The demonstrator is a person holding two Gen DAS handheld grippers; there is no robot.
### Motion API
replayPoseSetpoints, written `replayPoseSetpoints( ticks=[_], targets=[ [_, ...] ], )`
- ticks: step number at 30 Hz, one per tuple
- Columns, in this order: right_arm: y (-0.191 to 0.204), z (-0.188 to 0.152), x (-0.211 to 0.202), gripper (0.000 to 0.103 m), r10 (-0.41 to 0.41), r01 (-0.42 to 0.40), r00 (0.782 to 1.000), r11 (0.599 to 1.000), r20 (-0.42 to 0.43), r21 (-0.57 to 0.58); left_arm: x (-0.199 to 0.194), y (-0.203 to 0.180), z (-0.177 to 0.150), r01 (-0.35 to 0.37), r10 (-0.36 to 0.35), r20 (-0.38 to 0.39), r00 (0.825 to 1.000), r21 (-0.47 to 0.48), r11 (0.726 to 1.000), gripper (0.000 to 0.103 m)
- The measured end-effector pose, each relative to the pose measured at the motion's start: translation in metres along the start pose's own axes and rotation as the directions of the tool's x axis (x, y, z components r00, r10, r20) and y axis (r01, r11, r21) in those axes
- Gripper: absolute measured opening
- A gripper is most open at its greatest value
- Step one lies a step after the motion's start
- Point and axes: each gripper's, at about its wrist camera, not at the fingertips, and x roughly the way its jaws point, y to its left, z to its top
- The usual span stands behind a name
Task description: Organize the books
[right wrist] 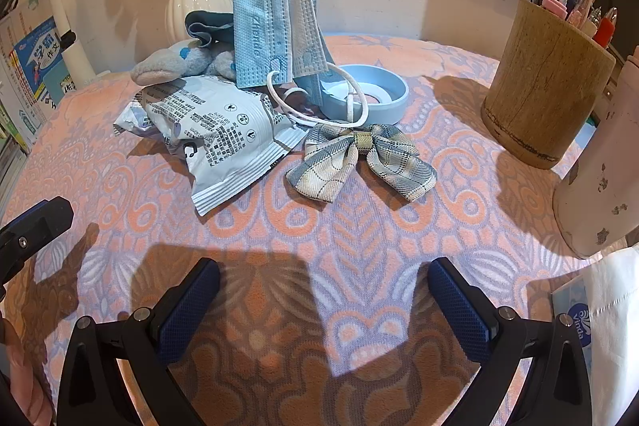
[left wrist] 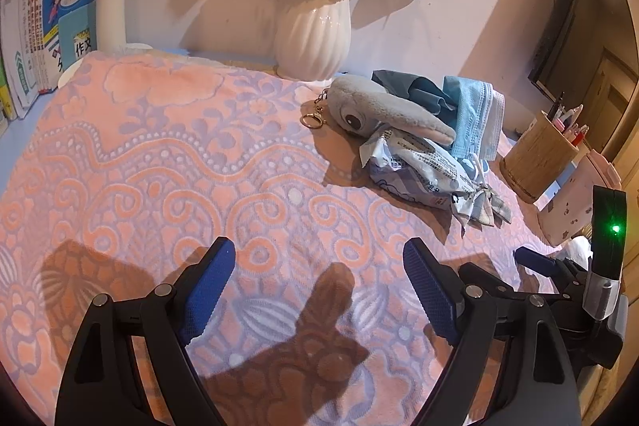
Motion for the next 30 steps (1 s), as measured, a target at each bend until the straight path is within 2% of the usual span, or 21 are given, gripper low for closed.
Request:
replayPoseSetpoints(
  ticks=[22, 24, 27, 30],
  targets=[
    [0.0, 0.0, 0.0, 0.103, 0.001, -0.001, 1.0, 1.0, 0.001, -0.002, 0.003, 0.002, 0.0, -0.007, 0.007, -0.011, 1.0, -0.005, 1.0, 0.085],
    [0.0, 0.0, 0.0, 0.103, 0.001, -0.001, 1.0, 1.0, 0.001, -0.002, 0.001, 0.0, 0.0, -0.035, 0.035, -0.004, 0.999, 0.0, 0.999, 0.085],
    [0.0, 0.0, 0.0, 0.103, 0.001, -0.001, 1.0, 1.0, 0.001, -0.002, -0.008, -0.004, 0.005, -0.04, 0.04, 0.01, 0.999, 0.003, 0.999, 0.085],
    [0.0, 0.0, 0.0, 0.103, 0.001, -0.001, 1.0, 1.0, 0.001, -0.002, -0.012, -0.008, 0.019, -0.006, 0.006, -0.011, 1.0, 0.002, 1.0, 0.085]
  ],
)
